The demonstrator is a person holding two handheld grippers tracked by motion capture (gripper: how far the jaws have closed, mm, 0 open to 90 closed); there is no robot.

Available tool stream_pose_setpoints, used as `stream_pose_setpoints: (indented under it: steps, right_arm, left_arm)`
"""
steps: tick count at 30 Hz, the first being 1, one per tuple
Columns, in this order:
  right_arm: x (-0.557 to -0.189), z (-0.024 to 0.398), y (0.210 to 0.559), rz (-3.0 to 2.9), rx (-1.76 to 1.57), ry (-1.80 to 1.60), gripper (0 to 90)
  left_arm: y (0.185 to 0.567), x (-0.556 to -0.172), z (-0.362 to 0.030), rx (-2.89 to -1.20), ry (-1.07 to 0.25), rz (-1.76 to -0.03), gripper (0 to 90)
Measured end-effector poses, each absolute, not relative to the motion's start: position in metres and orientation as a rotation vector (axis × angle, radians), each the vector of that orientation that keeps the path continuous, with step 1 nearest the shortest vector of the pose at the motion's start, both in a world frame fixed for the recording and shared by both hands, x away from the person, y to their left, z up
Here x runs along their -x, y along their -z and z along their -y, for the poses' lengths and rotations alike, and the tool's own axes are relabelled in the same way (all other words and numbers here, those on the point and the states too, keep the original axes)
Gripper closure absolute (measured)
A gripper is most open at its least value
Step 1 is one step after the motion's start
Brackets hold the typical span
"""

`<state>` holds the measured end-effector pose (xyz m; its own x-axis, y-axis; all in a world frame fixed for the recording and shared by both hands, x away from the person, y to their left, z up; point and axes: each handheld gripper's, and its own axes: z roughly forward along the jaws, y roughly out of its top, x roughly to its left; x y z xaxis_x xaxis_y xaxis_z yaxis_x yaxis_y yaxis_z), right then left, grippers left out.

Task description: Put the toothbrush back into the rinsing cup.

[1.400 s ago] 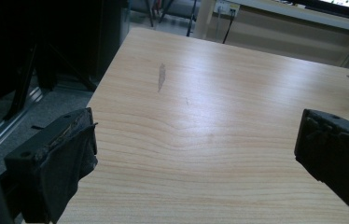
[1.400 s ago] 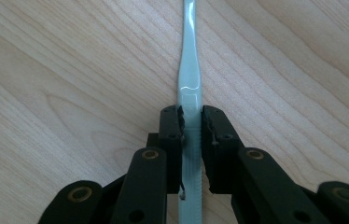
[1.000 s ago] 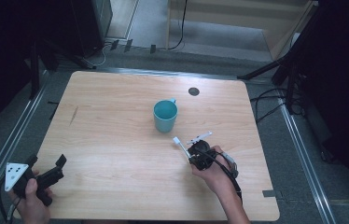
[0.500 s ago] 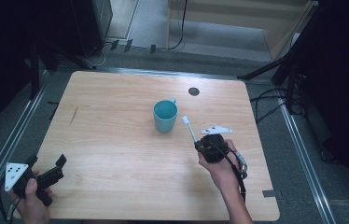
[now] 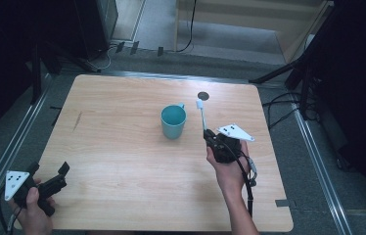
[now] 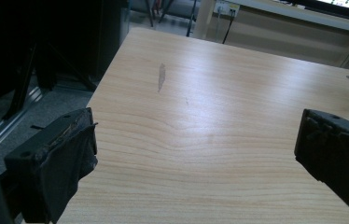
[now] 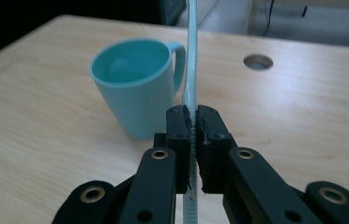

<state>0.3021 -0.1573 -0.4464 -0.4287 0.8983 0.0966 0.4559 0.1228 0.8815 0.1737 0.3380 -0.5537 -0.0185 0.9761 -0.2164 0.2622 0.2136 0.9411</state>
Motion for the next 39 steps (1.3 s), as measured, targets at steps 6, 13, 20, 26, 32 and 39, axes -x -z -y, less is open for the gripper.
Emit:
stream_pose_setpoints:
  steps: [6,13,20,26,32,39]
  right_arm:
    - [-0.306,0.15,0.443,-1.82,-1.268,-1.398,84.7]
    - [-0.312,0.132,0.437,-1.764,-1.166,-1.487,84.7]
    - [-0.324,0.114,0.426,-1.722,-1.142,-1.561,84.7]
    - [-0.343,0.103,0.426,-1.675,-1.151,-1.614,84.7]
    - [-0.361,0.093,0.433,-1.67,-1.155,-1.64,84.7]
    - [-0.379,0.078,0.446,-1.679,-1.183,-1.639,84.6]
  left_arm:
    - [0.554,-0.174,-0.338,-1.237,-0.901,-1.488,0.0]
    - [0.554,-0.174,-0.338,-1.238,-0.903,-1.486,0.0]
    - [0.554,-0.174,-0.337,-1.235,-0.904,-1.485,0.0]
    - [0.554,-0.174,-0.337,-1.237,-0.907,-1.484,0.0]
    - [0.554,-0.174,-0.337,-1.234,-0.906,-1.485,0.0]
    - [0.554,-0.174,-0.337,-1.231,-0.904,-1.486,0.0]
